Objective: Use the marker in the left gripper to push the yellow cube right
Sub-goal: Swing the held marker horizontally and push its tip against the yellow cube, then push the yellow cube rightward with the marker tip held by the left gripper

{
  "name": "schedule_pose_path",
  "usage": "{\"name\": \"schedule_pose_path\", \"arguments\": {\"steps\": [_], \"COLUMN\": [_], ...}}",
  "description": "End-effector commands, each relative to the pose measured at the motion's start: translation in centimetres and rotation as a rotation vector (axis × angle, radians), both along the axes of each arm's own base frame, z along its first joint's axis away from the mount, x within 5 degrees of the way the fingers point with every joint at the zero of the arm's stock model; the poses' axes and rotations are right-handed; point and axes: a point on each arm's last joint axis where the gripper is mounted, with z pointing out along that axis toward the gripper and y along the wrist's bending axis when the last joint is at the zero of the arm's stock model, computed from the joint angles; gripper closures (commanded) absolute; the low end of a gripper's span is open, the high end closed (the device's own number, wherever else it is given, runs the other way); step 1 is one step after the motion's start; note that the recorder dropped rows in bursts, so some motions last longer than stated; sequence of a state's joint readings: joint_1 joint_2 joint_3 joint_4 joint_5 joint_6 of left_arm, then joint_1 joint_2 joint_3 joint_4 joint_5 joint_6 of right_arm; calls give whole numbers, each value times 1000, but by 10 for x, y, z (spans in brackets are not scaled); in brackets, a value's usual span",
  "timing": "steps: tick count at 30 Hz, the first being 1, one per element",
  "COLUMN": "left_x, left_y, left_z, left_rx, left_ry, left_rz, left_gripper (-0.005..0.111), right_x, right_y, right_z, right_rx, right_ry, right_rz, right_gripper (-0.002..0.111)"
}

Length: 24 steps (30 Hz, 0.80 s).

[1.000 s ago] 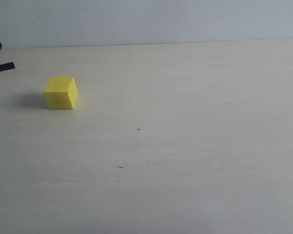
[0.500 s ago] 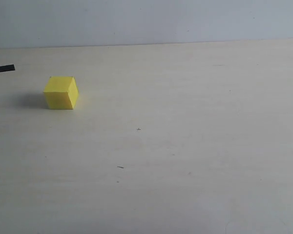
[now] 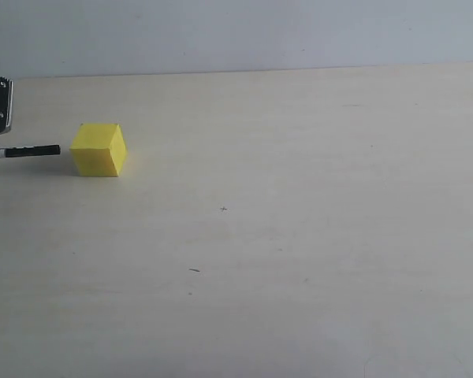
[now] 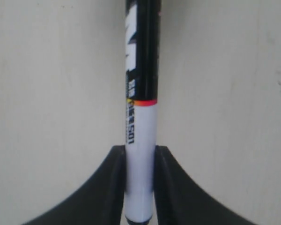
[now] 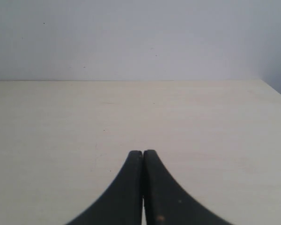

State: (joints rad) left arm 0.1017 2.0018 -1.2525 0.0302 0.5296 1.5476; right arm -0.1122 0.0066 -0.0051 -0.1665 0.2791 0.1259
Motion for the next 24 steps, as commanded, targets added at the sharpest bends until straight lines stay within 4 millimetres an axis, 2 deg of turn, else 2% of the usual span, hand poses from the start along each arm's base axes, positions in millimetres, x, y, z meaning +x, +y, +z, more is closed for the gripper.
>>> {"name": "schedule_pose_path", "arguments": {"steps": [1, 5, 10, 13, 17, 19, 22, 24], "left_x": [2, 4, 10, 12, 11, 10, 12, 12], "left_y": [-3, -3, -16, -35, -77, -92, -96, -91], "left_z": [-9, -16, -16, -17, -19, -19, -14, -10], "left_rx": [-49, -49, -62, -63, -69, -79, -95, -105], "left_ry": [16, 15, -42, -50, -39, -51, -86, -96], "left_rz": [50, 50, 56, 9, -83, -100, -71, -38], "left_gripper": [107, 107, 107, 107, 107, 107, 107, 107], "right_x": [0, 0, 0, 0, 0, 0, 0, 0], "right_y": [0, 0, 0, 0, 0, 0, 0, 0], "right_z": [0, 0, 0, 0, 0, 0, 0, 0], "right_rx": [-2, -2, -2, -2, -2, -2, -2, -2], "right_ry": [-14, -14, -14, -14, -14, -14, -14, -14], "right_rz": [-3, -3, -3, -3, -3, -3, -3, -3], "right_gripper": [108, 108, 108, 108, 108, 108, 108, 108]}}
